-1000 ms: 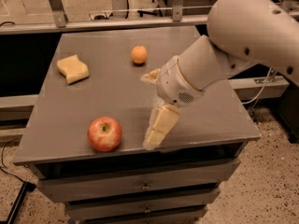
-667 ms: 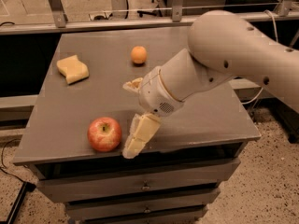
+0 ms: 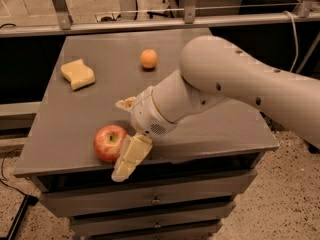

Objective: Pick apple

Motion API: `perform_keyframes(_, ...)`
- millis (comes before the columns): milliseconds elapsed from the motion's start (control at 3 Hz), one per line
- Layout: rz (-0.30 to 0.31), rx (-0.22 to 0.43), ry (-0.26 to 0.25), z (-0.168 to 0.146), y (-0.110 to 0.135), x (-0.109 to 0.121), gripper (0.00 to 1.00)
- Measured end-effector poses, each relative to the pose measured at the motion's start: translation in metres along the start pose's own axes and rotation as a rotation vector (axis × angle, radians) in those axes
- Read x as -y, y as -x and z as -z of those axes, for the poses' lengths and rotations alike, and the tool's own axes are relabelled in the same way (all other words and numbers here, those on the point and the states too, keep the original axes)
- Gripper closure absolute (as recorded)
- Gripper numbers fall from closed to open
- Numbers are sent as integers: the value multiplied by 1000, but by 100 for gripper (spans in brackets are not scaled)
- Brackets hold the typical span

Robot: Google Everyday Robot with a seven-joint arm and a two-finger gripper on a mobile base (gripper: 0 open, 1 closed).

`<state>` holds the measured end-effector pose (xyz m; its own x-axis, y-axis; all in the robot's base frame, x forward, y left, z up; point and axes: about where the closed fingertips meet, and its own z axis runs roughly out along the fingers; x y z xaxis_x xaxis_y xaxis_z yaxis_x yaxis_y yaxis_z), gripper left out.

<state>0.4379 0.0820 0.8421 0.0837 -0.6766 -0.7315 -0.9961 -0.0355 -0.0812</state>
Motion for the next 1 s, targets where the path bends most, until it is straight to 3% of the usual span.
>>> perform_keyframes(333, -30, -12, -27, -7, -13, 3, 18)
perform_keyframes(667, -63, -11, -81, 10, -26, 15, 40)
perform_keyframes(1000, -65, 1, -126, 32, -24, 25, 64)
